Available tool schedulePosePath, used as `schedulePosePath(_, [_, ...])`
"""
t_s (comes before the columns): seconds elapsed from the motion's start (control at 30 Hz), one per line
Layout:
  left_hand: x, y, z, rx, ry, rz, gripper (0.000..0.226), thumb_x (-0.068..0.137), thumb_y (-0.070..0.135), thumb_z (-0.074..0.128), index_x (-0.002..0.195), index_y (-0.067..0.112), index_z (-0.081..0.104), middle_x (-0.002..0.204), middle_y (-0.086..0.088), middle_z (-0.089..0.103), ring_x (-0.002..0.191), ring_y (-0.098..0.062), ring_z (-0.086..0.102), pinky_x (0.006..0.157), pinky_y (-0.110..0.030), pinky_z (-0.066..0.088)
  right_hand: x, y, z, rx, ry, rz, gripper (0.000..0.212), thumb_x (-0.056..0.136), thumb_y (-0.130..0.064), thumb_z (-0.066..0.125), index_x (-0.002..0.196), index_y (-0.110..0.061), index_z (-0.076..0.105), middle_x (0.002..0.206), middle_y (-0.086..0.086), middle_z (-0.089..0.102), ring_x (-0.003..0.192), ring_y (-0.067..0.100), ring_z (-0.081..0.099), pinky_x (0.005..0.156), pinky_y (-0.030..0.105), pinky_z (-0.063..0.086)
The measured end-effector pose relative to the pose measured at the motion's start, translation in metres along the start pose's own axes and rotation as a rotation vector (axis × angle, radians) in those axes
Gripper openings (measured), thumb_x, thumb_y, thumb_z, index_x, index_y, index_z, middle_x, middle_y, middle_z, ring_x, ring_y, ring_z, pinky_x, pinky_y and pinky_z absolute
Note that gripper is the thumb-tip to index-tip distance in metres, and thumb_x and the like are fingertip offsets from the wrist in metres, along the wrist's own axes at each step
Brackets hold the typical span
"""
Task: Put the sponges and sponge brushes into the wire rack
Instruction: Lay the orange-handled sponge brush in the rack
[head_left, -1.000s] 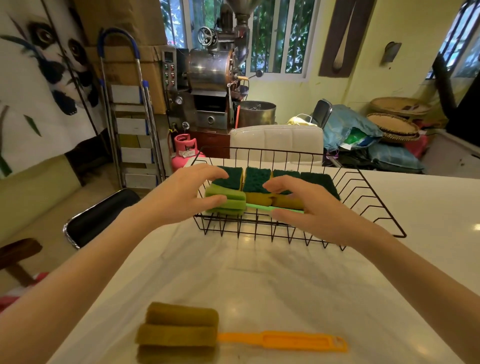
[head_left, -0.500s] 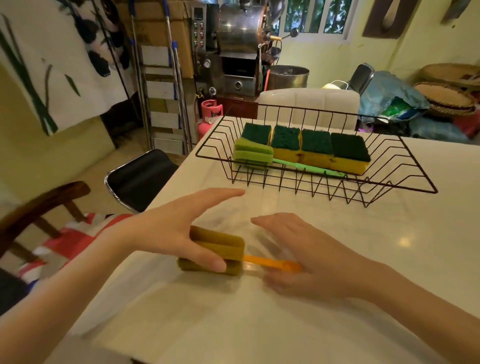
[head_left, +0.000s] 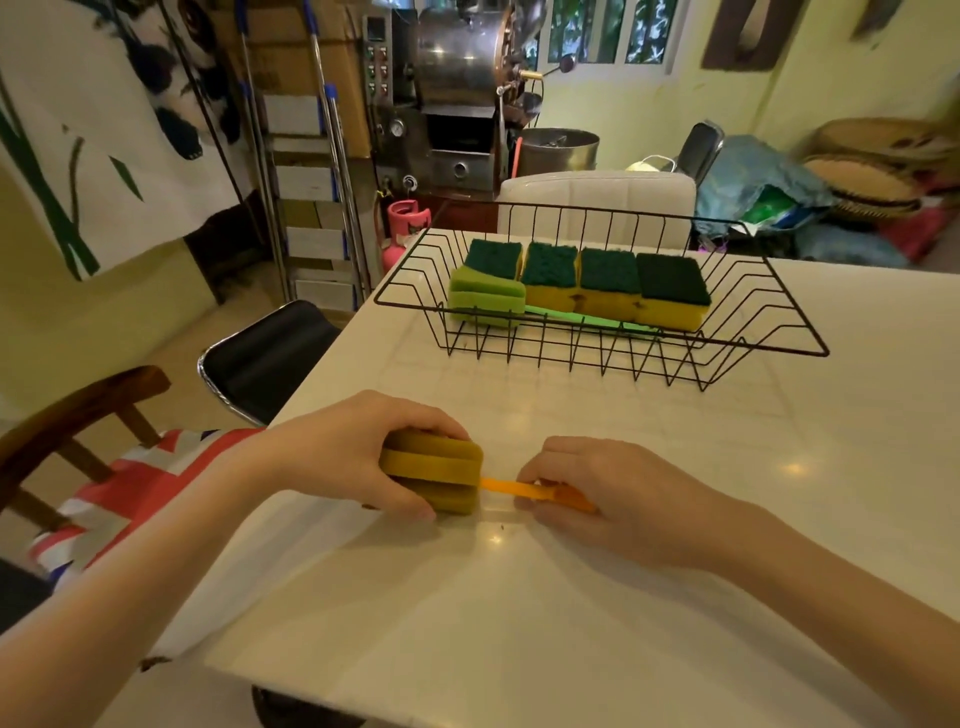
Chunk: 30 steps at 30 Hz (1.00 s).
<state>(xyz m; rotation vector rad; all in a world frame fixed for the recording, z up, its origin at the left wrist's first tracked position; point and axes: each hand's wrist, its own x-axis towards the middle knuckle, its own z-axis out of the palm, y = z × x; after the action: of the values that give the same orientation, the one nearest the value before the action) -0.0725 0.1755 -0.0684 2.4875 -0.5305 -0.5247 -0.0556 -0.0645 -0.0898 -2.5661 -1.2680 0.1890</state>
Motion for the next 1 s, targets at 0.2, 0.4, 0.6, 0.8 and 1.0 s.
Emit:
schedulePosePath(0.2, [0.019,0.021,-0.025,0.028,0.121,0.087,0.048,0.067,0.036,0.075,0.102,0.048,0.043,0.105,0.028,0.049,0.102,-0.001,0.049,0.079,-0.012,0.043,0.001,0.007,-0.033,0.013,0.068,0.134,0.028,0.091,-0.026,0.049,0.118,-0.027,0.053,0.108,-0.007,0.059,0.093,0.012,0.053,0.08,0.029,0.048])
schedulePosePath(0.4, [0.047,0.038,-0.049,-0.032,0.298,0.2,0.047,0.064,0.037,0.076,0.096,0.049,0.044,0.101,0.03,0.046,0.098,0.0,0.049,0.075,-0.013,0.042,0.007,0.026,-0.071,0.046,0.295,0.179,0.022,0.09,-0.024,0.051,0.11,-0.024,0.059,0.094,-0.01,0.057,0.082,0.01,0.053,0.067,0.022,0.044])
schedulePosePath(0.6, [0.077,0.051,-0.079,-0.05,0.423,0.284,0.056,0.065,0.025,0.077,0.111,0.037,0.048,0.102,0.024,0.051,0.097,-0.002,0.052,0.074,-0.013,0.044,0.017,0.052,-0.098,0.063,0.443,0.2,0.021,0.088,-0.024,0.053,0.107,-0.024,0.062,0.091,-0.007,0.061,0.077,0.007,0.053,0.063,0.019,0.039])
schedulePosePath(0.8, [0.092,0.062,-0.105,-0.224,0.673,0.413,0.061,0.061,0.025,0.08,0.112,0.036,0.048,0.104,0.016,0.055,0.098,-0.005,0.055,0.073,-0.015,0.049,0.027,0.064,-0.113,0.169,0.627,0.182,0.027,0.089,-0.021,0.053,0.114,-0.027,0.062,0.083,-0.028,0.054,0.077,-0.014,0.05,0.065,0.002,0.037])
schedulePosePath(1.0, [0.105,0.083,-0.11,-0.558,0.889,0.525,0.069,0.052,0.03,0.075,0.113,0.037,0.043,0.106,0.011,0.055,0.101,-0.009,0.059,0.081,-0.024,0.052,0.045,0.065,-0.112,-0.082,0.778,0.187,0.029,0.09,-0.025,0.051,0.118,-0.02,0.056,0.085,0.004,0.07,0.072,0.018,0.063,0.068,0.026,0.051])
